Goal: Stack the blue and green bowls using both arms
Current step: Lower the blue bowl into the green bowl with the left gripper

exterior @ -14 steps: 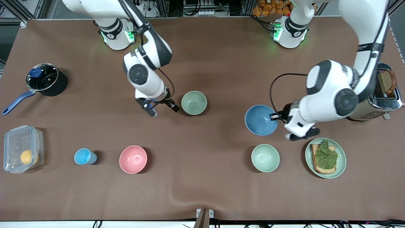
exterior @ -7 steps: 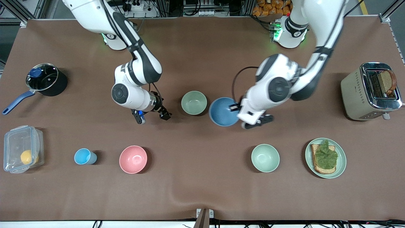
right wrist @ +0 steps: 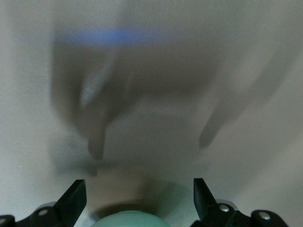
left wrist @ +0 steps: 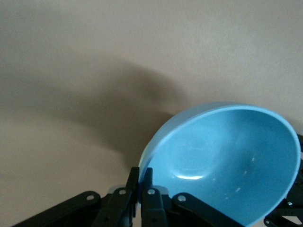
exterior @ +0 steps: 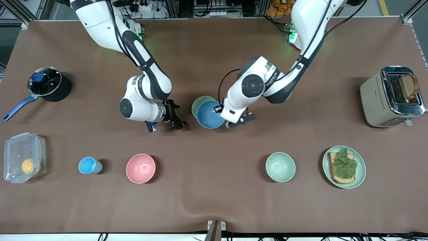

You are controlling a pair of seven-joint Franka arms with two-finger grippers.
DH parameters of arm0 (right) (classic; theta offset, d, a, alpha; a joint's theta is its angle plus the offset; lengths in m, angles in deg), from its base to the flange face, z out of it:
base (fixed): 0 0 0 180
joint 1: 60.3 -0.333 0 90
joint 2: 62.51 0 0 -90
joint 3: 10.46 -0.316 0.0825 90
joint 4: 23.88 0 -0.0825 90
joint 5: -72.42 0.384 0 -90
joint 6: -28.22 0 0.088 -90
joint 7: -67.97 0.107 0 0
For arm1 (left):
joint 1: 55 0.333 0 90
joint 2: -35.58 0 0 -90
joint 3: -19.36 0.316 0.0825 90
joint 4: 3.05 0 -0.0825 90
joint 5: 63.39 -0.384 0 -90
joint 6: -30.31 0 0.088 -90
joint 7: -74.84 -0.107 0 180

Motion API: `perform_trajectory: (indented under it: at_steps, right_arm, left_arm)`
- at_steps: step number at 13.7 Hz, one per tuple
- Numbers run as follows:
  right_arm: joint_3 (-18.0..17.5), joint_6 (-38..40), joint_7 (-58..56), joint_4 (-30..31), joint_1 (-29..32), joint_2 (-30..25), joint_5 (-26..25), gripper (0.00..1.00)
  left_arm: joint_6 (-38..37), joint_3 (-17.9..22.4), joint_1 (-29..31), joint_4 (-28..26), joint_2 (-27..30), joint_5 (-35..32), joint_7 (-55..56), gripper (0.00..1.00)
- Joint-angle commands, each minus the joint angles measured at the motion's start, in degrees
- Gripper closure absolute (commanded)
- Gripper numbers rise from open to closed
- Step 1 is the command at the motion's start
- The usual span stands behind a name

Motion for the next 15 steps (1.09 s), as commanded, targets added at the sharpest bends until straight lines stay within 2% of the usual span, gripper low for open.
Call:
perform_trajectory:
  at_steps: [1, 5, 11, 12, 13, 14, 15]
  right_arm:
    - [-0.6, -0.9, -1.7, -1.1, 0.0, 1.3, 4.8, 0.0]
    - [-0.6, -3.9, -1.8, -1.3, -1.8, 2.2, 10.2, 0.0]
    - [-0.7, -4.2, -1.9, -1.4, -2.1, 2.5, 11.6, 0.0]
    - [-0.7, -4.2, -2.2, -1.4, -2.1, 2.5, 12.0, 0.0]
    - [-0.6, -4.2, -2.2, -1.4, -2.1, 2.5, 12.5, 0.0]
    - [-0.6, -4.2, -2.3, -1.4, -2.0, 2.5, 12.6, 0.0]
    - [-0.6, -4.2, -2.3, -1.4, -2.1, 2.5, 12.6, 0.0]
  left_arm:
    - [1.8, 0.4, -2.7, 0.7, -2.3, 0.7, 1.8, 1.0]
    - [2.8, 0.4, -3.8, 0.7, -3.7, 0.6, 2.8, 1.0]
    - [2.9, 0.5, -4.8, 0.7, -5.0, 0.5, 2.7, 1.0]
    - [2.9, 0.5, -4.6, 0.8, -5.1, 0.7, 2.6, 0.91]
    - [2.9, 0.6, -4.0, 0.8, -5.1, 1.1, 2.5, 0.31]
    - [2.9, 0.8, -4.6, 0.8, -5.0, 0.3, 1.6, 0.0]
    - [2.9, 0.9, -5.2, 0.8, -5.0, 0.3, 1.8, 0.0]
